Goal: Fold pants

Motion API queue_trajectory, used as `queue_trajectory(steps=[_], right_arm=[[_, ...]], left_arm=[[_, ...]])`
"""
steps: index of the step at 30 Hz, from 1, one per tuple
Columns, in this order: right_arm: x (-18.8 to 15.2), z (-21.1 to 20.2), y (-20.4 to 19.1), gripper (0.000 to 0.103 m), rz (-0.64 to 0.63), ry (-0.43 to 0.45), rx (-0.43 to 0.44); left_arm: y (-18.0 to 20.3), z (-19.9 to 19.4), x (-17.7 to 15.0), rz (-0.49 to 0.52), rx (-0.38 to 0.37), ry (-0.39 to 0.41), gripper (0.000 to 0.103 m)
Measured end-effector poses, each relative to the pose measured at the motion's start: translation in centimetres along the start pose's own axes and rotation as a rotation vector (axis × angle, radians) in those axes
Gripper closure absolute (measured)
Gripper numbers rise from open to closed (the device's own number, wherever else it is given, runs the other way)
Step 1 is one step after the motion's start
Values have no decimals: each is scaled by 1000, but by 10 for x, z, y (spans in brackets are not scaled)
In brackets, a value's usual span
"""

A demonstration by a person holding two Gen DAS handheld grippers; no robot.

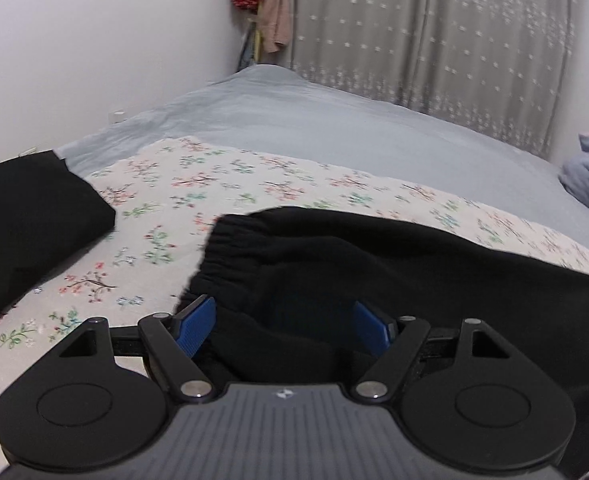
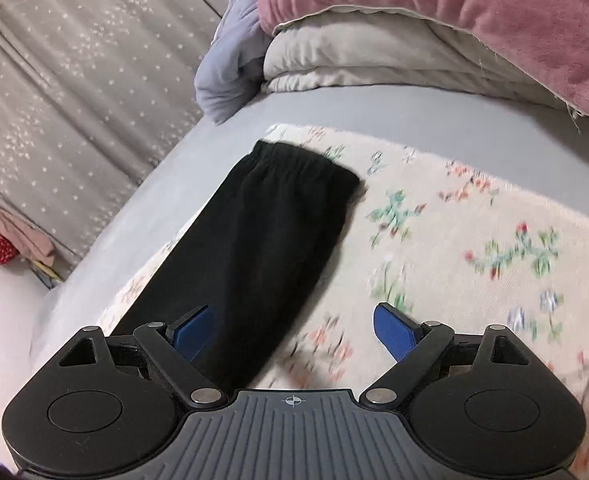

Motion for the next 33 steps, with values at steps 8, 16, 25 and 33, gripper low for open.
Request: queue_trajectory(steps=[8,16,25,33], right_arm=[[31,45,-1,27,108,7,75],[38,51,-5,90,71,24,14],[24,-30,-86,91,-269,322,80],[-94,-103,-235,91,-755,337,243]], left_arm=[[2,9,-7,37,18,9,13],[-28,29,-20,2,79,-69,11],[-30,20,-11,-53,50,-53,11],[-24,14,-4,-81,4,-41,11]])
Point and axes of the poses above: each gripper's, at about its wrist camera, not at the fingertips, and z roughly the way its jaws point, y to its right, x to its top, the point moved 6 cm from there along z, roughly the way its jaws point, and after that the axes turned 12 degrees about -x, right-handed, at the moved point
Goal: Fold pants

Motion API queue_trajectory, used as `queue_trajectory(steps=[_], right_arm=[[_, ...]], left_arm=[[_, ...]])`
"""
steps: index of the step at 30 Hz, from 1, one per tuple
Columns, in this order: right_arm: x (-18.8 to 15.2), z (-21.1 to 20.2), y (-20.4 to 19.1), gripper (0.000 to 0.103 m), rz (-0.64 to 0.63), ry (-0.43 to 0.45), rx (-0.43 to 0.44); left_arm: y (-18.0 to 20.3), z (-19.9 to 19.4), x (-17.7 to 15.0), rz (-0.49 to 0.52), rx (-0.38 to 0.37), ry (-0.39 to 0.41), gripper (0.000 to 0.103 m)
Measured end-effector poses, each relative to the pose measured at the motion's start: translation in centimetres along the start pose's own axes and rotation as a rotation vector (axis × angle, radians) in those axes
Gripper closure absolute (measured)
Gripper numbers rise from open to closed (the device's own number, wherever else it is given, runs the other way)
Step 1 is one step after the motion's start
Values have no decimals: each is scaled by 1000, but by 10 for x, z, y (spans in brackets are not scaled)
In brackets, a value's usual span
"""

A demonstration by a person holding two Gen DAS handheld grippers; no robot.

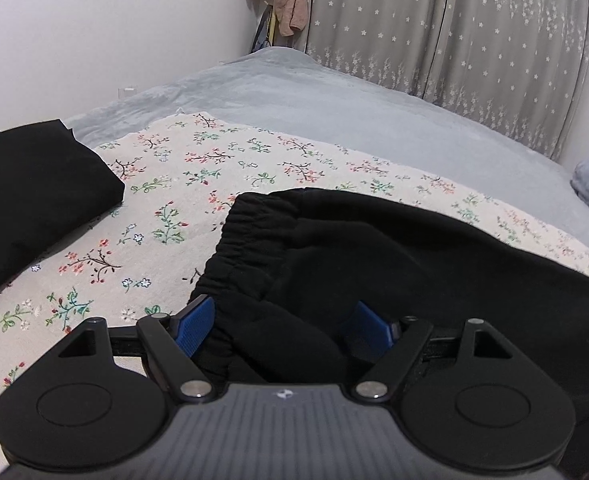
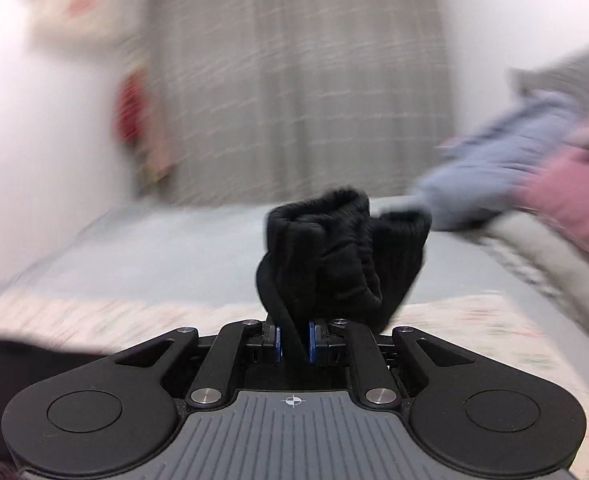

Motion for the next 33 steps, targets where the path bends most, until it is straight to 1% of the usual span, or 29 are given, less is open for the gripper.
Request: queue_trajectory(steps=[2,4,5,7,8,9,10,11,12,14,15,16,17,18,19,20,21,23,25,27,28,29,30,31,33], right_arm=[[-12,3,-61,90,-117,-55,52],[-37,12,-123,90,-263,-112,85],[-54,20,-147,89,-334,-160,89],[-99,40,-186,85,-493,-306,74],[-118,45,-196,84,-562,-333,30],[-124,40,-200,84,-592,-288,-1],[-124,34,-201,81,-588,-266,-5],[-120,27,-196,76,-538,-274,32],[-115,21,-190,72,-467,-297,87],[-103,8,-171,52,-317,-353,225],[-95,2,-162,52,-252,-364,300],[-88,-4,-156,52,-206,-362,348],[-81,-10,-151,52,-186,-345,362],[-75,-13,-148,51,-213,-310,334],[-72,-16,-149,51,-273,-269,287],[-73,-18,-151,48,-336,-239,250],[-76,-16,-157,45,-397,-223,237],[-86,-9,-174,35,-487,-227,261],[-98,-4,-193,35,-593,-233,260],[-108,9,-205,43,-672,-218,221],[-112,18,-209,70,-665,-250,226],[-115,25,-212,74,-613,-306,251],[-112,26,-213,77,-565,-319,243],[-105,21,-212,79,-528,-293,230],[-87,7,-211,79,-421,-242,221]], left_arm=[[0,1,0,-13,-13,-7,11],[0,1,-1,-24,-21,-13,11],[-1,2,-1,-24,-24,-18,11],[-1,3,-2,-23,-28,-27,11],[0,3,-3,-22,-30,-31,11],[1,3,-3,-20,-35,-34,11],[1,2,-2,-19,-39,-36,11],[1,2,-1,-23,-44,-36,11],[1,2,-1,-27,-48,-36,11],[0,2,1,-41,-56,-37,11],[-1,1,1,-51,-61,-37,11],[-2,0,1,-60,-66,-37,11],[-2,0,1,-67,-69,-36,11],[-1,0,1,-69,-71,-35,11],[0,-1,1,-68,-72,-36,11],[2,-1,1,-64,-73,-36,11],[3,-1,1,-59,-75,-36,11],[4,-2,1,-57,-84,-35,11],[3,-2,2,-63,-90,-36,11],[0,-2,3,-77,-97,-37,11],[-1,-2,3,-85,-99,-37,11],[-3,-2,3,-91,-99,-39,11],[-4,-1,4,-97,-99,-40,11],[-5,-1,4,-102,-98,-41,11],[-7,1,3,-104,-92,-46,11]])
Point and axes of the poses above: each gripper's, at about its wrist camera, not at the fingertips, and z roughly the way its jaws point, y to its right, x to its top, the point moved 6 cm from there along z, roughly the way its jaws point, and after that the axes turned 12 degrees about -x, right-handed, at the moved point
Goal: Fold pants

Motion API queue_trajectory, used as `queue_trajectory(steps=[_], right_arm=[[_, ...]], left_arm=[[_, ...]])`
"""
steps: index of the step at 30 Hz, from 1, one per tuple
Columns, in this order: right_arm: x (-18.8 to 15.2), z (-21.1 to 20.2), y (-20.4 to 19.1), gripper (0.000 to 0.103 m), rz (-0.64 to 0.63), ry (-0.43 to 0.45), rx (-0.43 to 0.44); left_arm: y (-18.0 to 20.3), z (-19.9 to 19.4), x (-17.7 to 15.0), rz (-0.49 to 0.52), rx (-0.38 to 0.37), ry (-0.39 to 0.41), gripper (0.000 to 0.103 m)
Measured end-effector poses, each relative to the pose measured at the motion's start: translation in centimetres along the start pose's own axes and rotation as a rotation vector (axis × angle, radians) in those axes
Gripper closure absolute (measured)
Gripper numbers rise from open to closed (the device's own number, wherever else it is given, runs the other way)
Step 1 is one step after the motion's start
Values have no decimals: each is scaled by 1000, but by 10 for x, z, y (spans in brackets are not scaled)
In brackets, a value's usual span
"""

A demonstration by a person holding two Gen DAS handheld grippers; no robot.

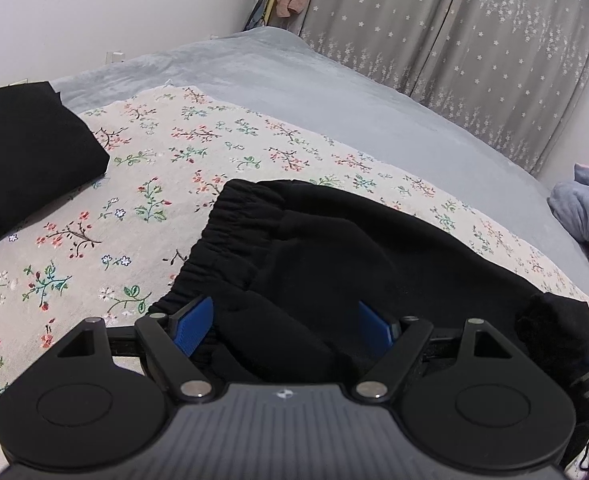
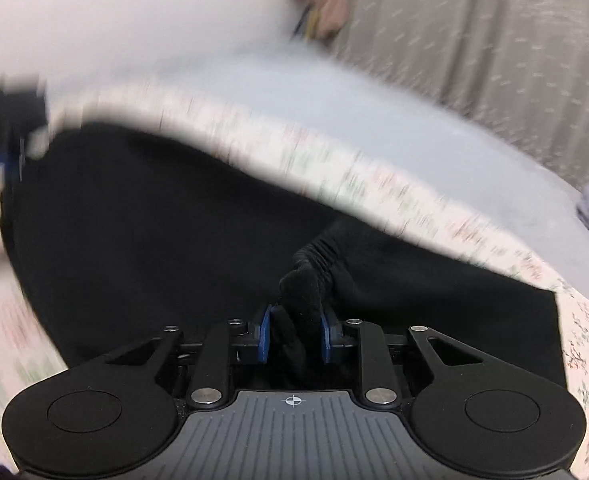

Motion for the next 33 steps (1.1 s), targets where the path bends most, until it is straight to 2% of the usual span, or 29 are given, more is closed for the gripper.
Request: queue_trajectory(steps=[2,4,6,7,8,9,10,11,12,14,18,21,24,27,33], right_arm=[[9,-9,4,80,80,33,17],[8,-7,-6,80,59,31,9],[-5,11,-22,79,-17,-27,-21],[-17,24,-31,72,-49,-87,-17],[-25,31,-37,69,-70,-121,-20],[-28,29,-39,69,-68,-104,-37],[-28,22,-38,62,-43,-103,-37],[-27,16,-37,46,-2,-104,2],[-24,7,-34,38,57,-92,64],[-23,-5,-29,36,143,-101,150],[-34,-12,-25,36,137,-194,163],[-31,-29,-16,38,218,-250,233],[-29,-63,-6,38,268,-242,266],[-35,-101,1,38,264,-228,229],[-69,-147,6,38,412,-205,291]], left_arm=[[0,1,-2,9,17,-11,11],[0,2,-4,23,31,-25,11],[1,1,-5,32,36,-27,11],[1,1,-5,32,37,-30,11],[1,0,-5,30,36,-31,11],[0,0,-4,27,33,-34,11],[0,0,-3,23,30,-36,11],[-2,-1,-2,15,25,-37,11],[-4,-1,-1,0,25,-37,11],[-11,-4,3,-29,37,-32,11],[-30,-10,9,-91,62,-25,11],[-52,-12,9,-173,91,-38,11],[-74,-15,3,-338,40,-51,11],[-90,-19,-3,-496,-43,-45,11],[-83,-13,-14,-639,-176,-44,2]])
Point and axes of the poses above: each gripper's, at about its wrist camera, not at the fingertips, and z roughly the way its jaws point, y to its right, x to its top, the point moved 6 cm from there along z, roughly the way its jaws point, and after that the axes turned 12 degrees about -x, right-handed, at the moved point
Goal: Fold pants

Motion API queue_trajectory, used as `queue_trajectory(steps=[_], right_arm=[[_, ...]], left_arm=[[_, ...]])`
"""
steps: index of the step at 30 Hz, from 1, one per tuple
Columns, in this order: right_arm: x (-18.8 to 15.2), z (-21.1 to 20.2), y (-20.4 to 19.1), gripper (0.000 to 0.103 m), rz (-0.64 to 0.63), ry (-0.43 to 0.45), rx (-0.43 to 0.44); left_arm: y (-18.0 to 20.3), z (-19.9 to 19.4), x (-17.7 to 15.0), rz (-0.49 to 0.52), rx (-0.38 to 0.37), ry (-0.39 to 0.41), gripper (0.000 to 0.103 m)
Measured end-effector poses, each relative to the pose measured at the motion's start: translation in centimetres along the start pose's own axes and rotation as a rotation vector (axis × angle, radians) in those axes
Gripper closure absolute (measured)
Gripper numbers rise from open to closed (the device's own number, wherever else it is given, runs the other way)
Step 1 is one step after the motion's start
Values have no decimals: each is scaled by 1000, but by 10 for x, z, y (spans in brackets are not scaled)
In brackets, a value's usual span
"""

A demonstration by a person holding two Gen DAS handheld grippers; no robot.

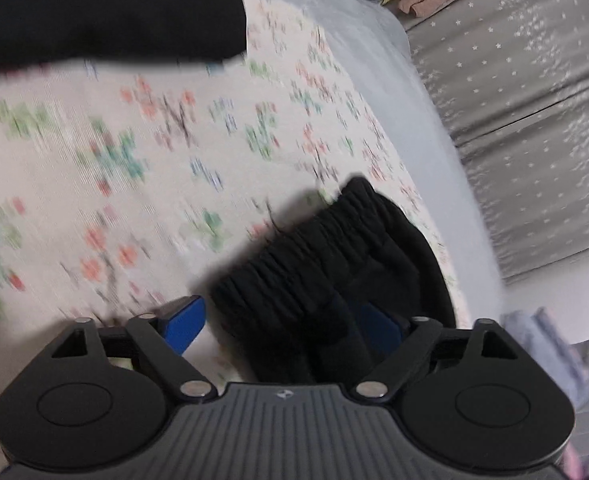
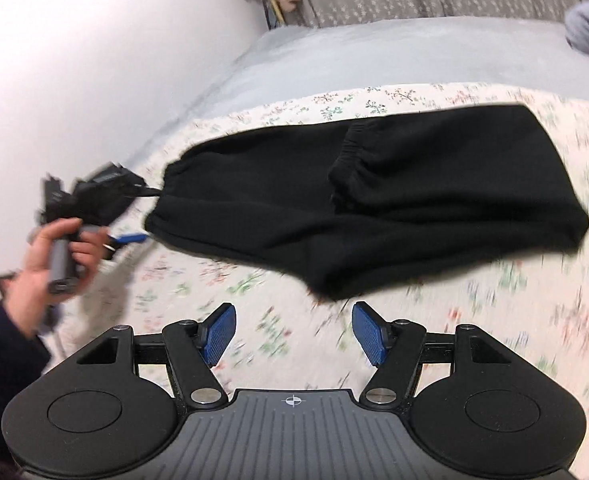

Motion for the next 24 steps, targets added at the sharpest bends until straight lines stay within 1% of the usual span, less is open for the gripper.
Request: queue_trajectory(steps=[2,4,6,7,9,10,11,12,13,14,15,16,19,21,22,24], right_arm=[[-5,0,3,36,6,35,-27],[-7,9,7,36,8,28,-70],[-7,14,5,36,-18,37,-84],[-6,15,5,36,-37,51,-96],[-1,20,2,36,-80,87,-132],[3,21,2,36,-100,112,-153],[7,25,1,36,-116,132,-171],[12,29,-1,36,-130,142,-177],[18,35,-3,36,-142,149,-178],[23,42,-6,36,-158,160,-177],[29,49,-10,36,-184,173,-181],[37,60,-17,37,-231,186,-204],[54,91,-37,40,-391,242,-328],[63,114,-45,41,-463,262,-378],[67,124,-47,45,-477,261,-398],[71,144,-47,63,-491,240,-417]], left_arm=[[0,3,-6,-15,-24,23,0],[1,6,-8,-35,-67,60,0],[1,12,-8,-62,-104,93,0],[2,14,-8,-54,-102,111,0],[8,18,-9,6,-101,138,2],[10,21,-10,36,-89,146,9],[11,24,-10,57,-72,145,23],[10,26,-10,62,-67,148,29],[8,26,-10,55,-74,158,33],[4,25,-8,41,-78,167,39],[3,25,-9,29,-82,172,43],[2,24,-10,27,-80,176,44],[2,19,-10,18,-82,181,48],[1,20,-8,19,-88,180,48],[0,20,-8,20,-89,180,48],[-1,19,-11,26,-95,187,48]])
Point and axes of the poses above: each gripper's, at about its wrist camera, not at the fingertips, and z roughly the way its jaws point, y to its right, x to its top, the point moved 6 cm from there along z, roughly the way its jaws point, and after that the axes turned 12 degrees about -x, right-handed, at the moved point
